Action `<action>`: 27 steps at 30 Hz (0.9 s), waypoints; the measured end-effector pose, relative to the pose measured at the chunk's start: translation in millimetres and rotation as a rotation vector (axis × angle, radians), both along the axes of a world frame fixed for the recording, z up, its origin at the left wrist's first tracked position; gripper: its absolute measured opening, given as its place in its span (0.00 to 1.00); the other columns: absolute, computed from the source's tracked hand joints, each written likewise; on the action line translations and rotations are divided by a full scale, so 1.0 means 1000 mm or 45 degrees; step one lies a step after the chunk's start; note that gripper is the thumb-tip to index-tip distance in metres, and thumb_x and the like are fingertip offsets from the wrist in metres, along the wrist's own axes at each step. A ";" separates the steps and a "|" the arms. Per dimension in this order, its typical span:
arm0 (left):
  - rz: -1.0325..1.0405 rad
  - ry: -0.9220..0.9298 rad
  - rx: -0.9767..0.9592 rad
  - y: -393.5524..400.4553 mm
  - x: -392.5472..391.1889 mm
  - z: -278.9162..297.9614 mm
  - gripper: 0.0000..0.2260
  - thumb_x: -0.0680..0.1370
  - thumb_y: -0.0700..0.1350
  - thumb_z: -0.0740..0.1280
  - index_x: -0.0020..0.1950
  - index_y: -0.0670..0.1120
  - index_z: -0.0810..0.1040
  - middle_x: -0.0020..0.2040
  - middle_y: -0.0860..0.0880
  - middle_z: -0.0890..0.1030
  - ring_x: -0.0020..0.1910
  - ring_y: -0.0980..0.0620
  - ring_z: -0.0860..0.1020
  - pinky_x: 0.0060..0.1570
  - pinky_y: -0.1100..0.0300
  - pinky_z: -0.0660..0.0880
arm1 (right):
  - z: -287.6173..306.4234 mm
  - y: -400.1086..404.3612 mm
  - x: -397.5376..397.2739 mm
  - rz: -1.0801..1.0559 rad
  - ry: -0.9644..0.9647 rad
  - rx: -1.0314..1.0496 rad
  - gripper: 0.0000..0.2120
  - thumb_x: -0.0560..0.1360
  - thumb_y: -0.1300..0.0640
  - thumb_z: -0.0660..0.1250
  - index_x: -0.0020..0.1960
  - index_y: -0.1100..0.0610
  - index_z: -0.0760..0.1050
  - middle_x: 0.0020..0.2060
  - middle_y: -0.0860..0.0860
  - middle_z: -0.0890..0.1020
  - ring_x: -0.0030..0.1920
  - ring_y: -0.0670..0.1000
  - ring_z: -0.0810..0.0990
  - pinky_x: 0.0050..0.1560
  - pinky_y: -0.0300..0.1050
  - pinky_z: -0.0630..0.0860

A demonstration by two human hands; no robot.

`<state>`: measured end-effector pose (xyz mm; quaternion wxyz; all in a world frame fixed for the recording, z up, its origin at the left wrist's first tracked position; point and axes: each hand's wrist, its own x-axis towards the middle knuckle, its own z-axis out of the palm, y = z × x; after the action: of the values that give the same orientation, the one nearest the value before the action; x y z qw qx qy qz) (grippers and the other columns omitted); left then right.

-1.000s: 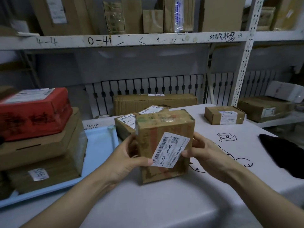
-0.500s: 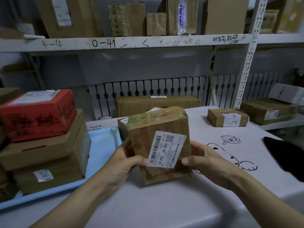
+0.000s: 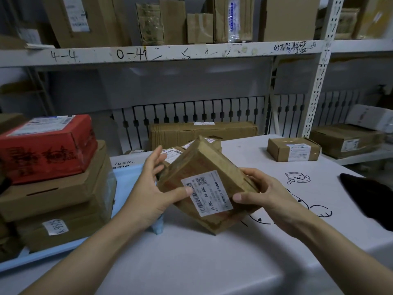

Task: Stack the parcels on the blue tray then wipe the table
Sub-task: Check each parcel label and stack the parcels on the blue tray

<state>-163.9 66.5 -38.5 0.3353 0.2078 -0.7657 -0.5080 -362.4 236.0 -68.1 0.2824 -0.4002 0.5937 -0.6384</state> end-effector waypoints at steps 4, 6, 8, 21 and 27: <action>-0.092 -0.074 -0.120 0.002 0.002 0.009 0.45 0.66 0.40 0.80 0.75 0.61 0.60 0.68 0.62 0.70 0.57 0.75 0.71 0.43 0.80 0.71 | 0.008 -0.004 0.006 0.011 0.093 -0.033 0.28 0.58 0.62 0.79 0.56 0.44 0.83 0.54 0.54 0.84 0.50 0.50 0.84 0.41 0.44 0.82; -0.121 -0.070 -0.078 0.001 0.002 0.012 0.40 0.66 0.37 0.79 0.73 0.58 0.66 0.62 0.59 0.76 0.53 0.72 0.76 0.44 0.72 0.77 | 0.012 -0.006 0.008 0.004 0.116 -0.057 0.31 0.58 0.62 0.80 0.59 0.46 0.82 0.57 0.54 0.83 0.49 0.49 0.85 0.41 0.43 0.81; -0.122 -0.042 -0.014 -0.003 0.003 0.011 0.37 0.64 0.35 0.79 0.69 0.53 0.71 0.57 0.52 0.82 0.54 0.61 0.81 0.46 0.65 0.80 | 0.014 -0.007 0.007 -0.042 0.163 -0.067 0.35 0.58 0.62 0.82 0.62 0.45 0.80 0.58 0.52 0.82 0.51 0.46 0.85 0.45 0.39 0.80; -0.074 0.180 0.353 -0.013 0.006 -0.014 0.38 0.55 0.43 0.82 0.63 0.50 0.75 0.59 0.47 0.83 0.59 0.48 0.82 0.53 0.54 0.81 | -0.024 -0.014 -0.004 -0.148 -0.025 0.108 0.50 0.55 0.49 0.85 0.73 0.52 0.68 0.60 0.52 0.83 0.60 0.52 0.82 0.64 0.55 0.77; -0.086 0.233 0.445 -0.003 0.005 -0.015 0.32 0.61 0.36 0.78 0.63 0.48 0.75 0.56 0.45 0.83 0.52 0.48 0.82 0.33 0.66 0.78 | -0.029 -0.016 0.006 0.092 -0.168 0.156 0.25 0.65 0.58 0.76 0.62 0.58 0.78 0.56 0.53 0.86 0.52 0.51 0.83 0.55 0.50 0.74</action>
<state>-158.8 63.4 -53.1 0.3450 0.1899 -0.6386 -0.6611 -356.4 219.6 -96.7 0.3676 -0.3603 0.5969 -0.6155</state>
